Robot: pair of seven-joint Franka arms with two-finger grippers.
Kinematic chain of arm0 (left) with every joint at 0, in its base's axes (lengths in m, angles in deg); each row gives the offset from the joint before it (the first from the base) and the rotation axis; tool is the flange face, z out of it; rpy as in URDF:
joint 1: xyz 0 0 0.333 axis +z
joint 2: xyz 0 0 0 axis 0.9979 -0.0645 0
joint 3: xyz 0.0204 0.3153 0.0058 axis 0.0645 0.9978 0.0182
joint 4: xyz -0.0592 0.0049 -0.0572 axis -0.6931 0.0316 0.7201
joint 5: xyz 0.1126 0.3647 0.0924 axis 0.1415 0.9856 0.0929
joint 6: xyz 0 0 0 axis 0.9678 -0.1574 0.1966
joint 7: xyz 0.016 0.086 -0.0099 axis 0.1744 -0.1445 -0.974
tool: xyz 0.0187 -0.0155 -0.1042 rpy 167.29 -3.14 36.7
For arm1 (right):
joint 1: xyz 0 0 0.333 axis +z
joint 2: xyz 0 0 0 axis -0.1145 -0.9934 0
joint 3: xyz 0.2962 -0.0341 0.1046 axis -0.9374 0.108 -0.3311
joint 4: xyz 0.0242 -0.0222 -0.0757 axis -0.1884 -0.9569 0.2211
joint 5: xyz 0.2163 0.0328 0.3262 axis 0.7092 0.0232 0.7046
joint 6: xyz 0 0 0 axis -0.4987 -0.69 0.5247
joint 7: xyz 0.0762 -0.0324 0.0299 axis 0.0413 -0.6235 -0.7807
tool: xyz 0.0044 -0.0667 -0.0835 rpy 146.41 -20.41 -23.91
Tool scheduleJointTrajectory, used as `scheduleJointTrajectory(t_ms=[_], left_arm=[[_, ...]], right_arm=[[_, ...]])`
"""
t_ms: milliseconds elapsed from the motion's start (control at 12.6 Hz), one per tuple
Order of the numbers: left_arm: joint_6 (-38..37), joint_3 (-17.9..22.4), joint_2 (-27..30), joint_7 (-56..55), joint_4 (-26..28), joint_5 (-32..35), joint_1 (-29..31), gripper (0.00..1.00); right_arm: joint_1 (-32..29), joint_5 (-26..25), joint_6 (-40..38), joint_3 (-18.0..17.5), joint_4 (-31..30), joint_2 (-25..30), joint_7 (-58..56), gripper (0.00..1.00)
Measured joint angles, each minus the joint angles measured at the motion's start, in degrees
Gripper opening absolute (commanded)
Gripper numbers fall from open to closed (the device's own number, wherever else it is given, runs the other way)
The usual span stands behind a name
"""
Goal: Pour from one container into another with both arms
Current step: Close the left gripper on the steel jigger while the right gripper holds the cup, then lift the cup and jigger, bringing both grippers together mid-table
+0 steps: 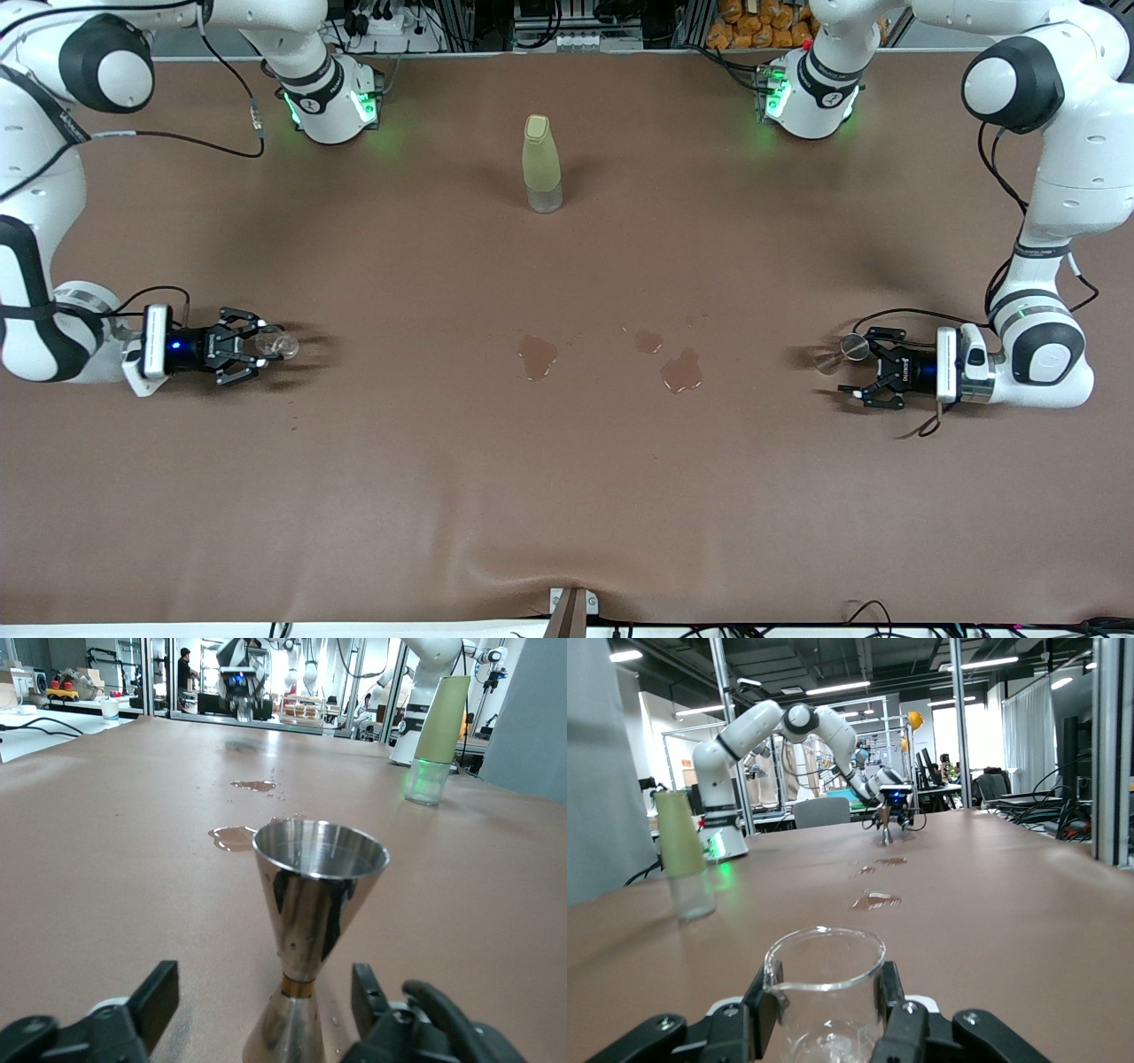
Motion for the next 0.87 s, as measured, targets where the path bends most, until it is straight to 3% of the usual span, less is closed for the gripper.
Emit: scheduleJointTrajectory(t_ms=[238,476,635,873], left_arm=[[0.48,0.00,-0.04,0.04,0.19,-0.03,-0.23,0.60],[0.66,0.00,-0.05,0.08,0.20,-0.06,-0.30,0.57],[0.66,-0.01,-0.04,0.11,0.21,-0.08,-0.31,0.57],[0.66,-0.03,-0.04,0.11,0.21,-0.12,-0.31,0.44]], right_arm=[[3.61,4.82,0.07,-0.27,0.18,2.53,2.87,0.21],[8.50,9.37,3.33,-0.46,0.61,4.13,4.37,0.21],[11.36,11.11,6.57,-0.52,0.69,5.67,5.39,0.21],[14.58,12.37,9.22,-0.56,0.70,8.00,7.45,0.21]])
